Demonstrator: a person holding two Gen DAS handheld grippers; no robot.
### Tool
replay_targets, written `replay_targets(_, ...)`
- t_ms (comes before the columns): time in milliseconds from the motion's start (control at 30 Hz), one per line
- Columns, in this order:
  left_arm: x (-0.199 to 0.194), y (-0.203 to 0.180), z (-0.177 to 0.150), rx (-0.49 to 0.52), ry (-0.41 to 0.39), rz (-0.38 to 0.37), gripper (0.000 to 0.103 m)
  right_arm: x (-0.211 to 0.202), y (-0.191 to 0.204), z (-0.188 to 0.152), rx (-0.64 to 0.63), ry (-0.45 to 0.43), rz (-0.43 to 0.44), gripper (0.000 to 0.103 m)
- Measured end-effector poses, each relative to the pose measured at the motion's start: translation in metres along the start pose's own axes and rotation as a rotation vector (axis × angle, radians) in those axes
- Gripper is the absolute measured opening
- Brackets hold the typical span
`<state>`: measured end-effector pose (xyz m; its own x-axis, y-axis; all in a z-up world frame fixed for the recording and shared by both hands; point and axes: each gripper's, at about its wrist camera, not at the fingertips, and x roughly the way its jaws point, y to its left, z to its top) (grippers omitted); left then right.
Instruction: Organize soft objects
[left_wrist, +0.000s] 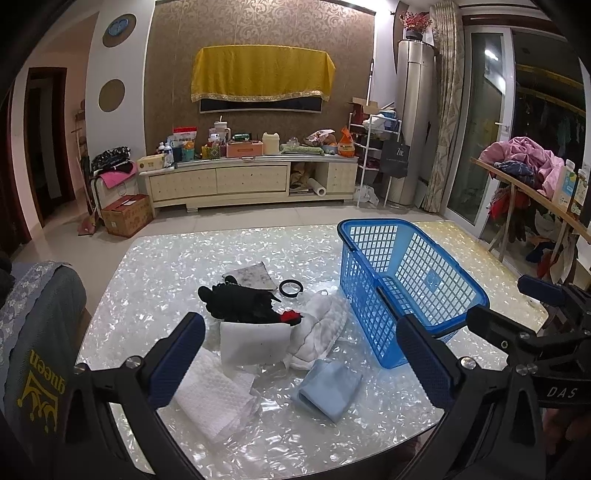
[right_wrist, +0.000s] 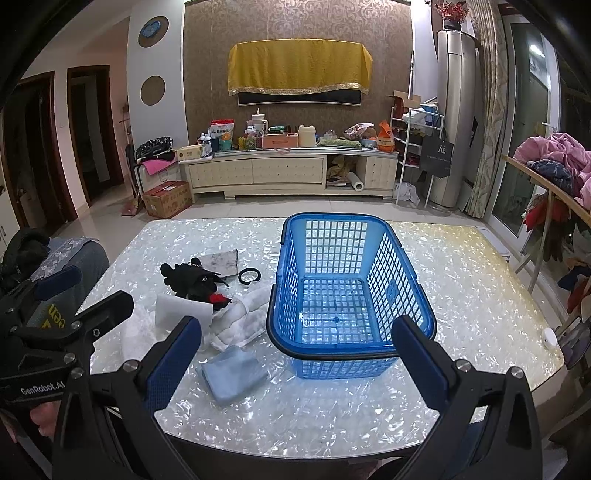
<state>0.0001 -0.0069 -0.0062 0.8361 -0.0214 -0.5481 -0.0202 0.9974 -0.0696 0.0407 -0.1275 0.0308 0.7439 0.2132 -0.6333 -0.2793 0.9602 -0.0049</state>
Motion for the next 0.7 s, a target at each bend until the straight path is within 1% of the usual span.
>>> replay_targets(400,0.0003,-0.0036,0.0014,0.003,0.012,-0.01,0.103,-0.0004,-0.0008,-0.0012,0.006,0.006,0.001,0.103)
replay_targets(567,0.0003,-0.0029,0.0023,-0.015,0.027,-0.05,0.103,-0.0007,-0.0012,-0.0015,0.006,0.006,0.002,0.103)
replay_targets(700,-0.0013,-0.0034,0.005,-0.009,0.017,-0.029,0.103,-0.0004,-0.0006,-0.0007,0.003,0.006,0.005,0.103)
